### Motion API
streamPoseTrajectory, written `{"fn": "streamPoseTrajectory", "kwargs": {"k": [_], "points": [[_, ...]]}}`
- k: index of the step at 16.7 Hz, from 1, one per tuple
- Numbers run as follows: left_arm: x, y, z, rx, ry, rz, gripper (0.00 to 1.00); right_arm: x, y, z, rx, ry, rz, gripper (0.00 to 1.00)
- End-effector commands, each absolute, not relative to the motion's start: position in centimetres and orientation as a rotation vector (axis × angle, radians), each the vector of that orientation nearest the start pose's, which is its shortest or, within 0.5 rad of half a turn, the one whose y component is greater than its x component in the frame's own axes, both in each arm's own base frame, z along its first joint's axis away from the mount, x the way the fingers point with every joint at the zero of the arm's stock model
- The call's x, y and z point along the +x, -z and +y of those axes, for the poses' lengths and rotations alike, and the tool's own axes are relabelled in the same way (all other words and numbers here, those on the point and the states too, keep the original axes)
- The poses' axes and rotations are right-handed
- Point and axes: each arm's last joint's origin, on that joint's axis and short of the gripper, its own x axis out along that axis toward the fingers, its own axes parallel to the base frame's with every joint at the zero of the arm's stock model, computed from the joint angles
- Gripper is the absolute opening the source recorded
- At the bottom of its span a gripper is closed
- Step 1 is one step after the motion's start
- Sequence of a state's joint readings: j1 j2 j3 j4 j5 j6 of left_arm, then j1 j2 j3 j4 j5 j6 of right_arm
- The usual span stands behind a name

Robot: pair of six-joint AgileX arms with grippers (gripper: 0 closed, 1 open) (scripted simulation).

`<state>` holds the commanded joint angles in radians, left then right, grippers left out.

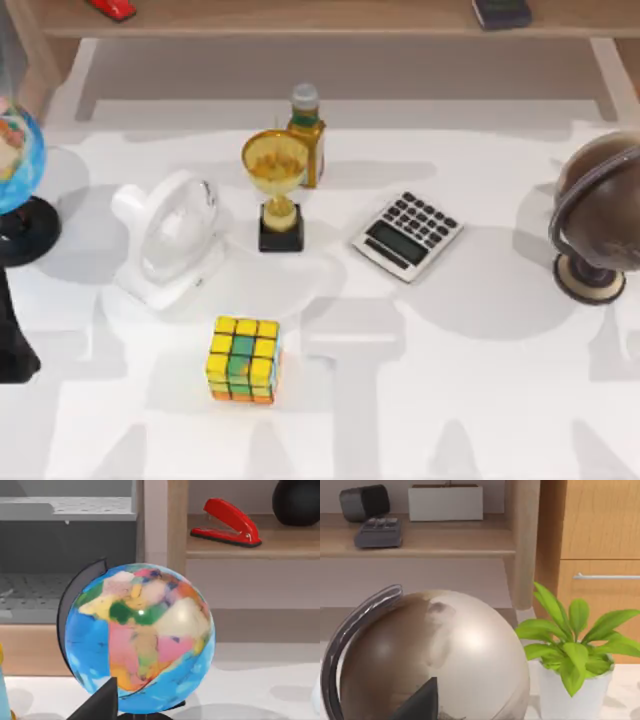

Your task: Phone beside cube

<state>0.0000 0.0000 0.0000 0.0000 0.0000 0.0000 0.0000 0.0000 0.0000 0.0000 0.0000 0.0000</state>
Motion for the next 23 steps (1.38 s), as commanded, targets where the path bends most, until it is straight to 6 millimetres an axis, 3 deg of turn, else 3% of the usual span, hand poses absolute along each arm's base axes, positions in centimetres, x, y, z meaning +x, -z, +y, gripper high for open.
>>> {"fn": "streamPoseTrajectory", "kwargs": {"k": [4,7,12,17,23], "points": [[10.6,-16.0,-0.1,0.0,0.0,0.0,1.0,10.6,-16.2,-0.4,-0.009,0.023,0.04,1.0],[10.6,-16.0,-0.1,0.0,0.0,0.0,1.0,11.0,-16.7,-1.2,-0.032,0.092,0.19,1.0],[10.6,-16.0,-0.1,0.0,0.0,0.0,1.0,12.7,-16.8,-3.7,-0.032,0.227,0.657,1.0],[10.6,-16.0,-0.1,0.0,0.0,0.0,1.0,14.5,-15.5,-7.3,0.081,0.283,1.179,1.0],[10.6,-16.0,-0.1,0.0,0.0,0.0,1.0,15.6,-14.6,-11.2,0.237,0.273,1.51,1.0]]}}
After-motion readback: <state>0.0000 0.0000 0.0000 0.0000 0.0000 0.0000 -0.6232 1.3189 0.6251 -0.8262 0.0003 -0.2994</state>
